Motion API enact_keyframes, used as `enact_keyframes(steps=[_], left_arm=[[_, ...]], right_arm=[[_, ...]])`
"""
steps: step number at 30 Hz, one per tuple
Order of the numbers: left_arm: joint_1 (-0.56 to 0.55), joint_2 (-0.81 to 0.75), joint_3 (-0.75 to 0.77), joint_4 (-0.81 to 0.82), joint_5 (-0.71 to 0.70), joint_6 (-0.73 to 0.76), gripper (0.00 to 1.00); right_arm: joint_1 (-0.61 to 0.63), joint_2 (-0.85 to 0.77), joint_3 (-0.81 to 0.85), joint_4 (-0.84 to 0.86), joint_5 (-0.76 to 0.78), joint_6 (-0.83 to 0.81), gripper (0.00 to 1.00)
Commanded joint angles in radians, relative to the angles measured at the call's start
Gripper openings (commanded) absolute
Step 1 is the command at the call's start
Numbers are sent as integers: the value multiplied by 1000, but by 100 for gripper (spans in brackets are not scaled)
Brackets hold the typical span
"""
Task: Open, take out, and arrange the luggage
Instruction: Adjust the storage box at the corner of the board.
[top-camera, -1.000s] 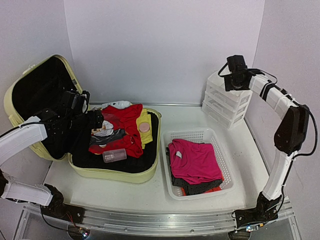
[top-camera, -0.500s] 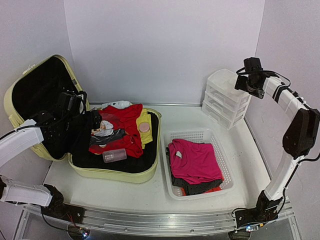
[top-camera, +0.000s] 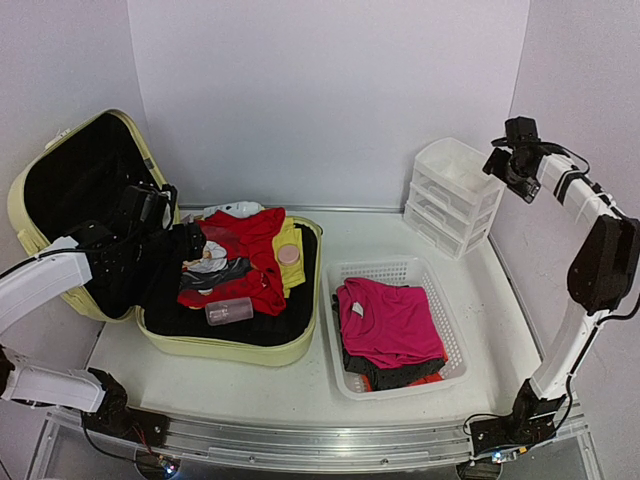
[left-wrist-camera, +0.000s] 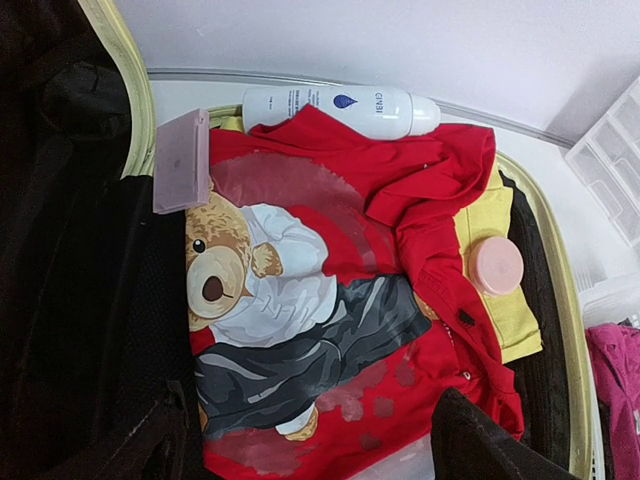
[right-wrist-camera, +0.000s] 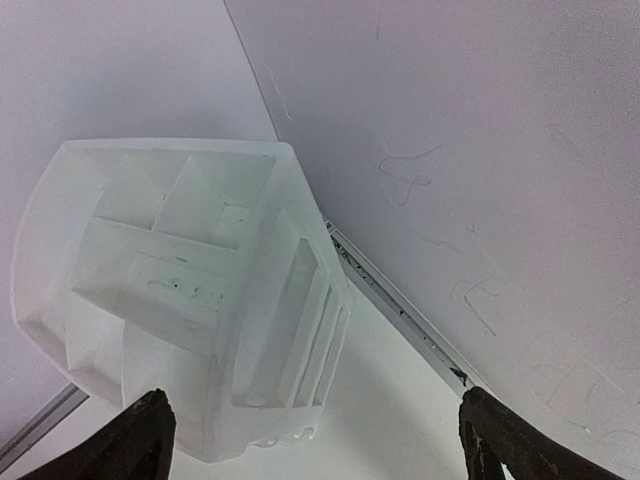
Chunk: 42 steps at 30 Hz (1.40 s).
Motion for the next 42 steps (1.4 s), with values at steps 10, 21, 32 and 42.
enact_keyframes(steps=[10, 21, 32, 42], left_arm=[[5, -18, 20, 41, -1, -6, 85], [5, -44, 2, 41, -17, 0, 85], [4, -77, -24, 41, -11, -14, 85], [5, -145, -46, 34, -13, 4, 85]], right_arm=[[-56, 166, 182, 31, -142, 160, 91], [-63, 278, 275, 35, -168, 253, 71], [-63, 180, 203, -8, -104, 342, 24], [-63, -31, 65, -118, -35, 362, 20]])
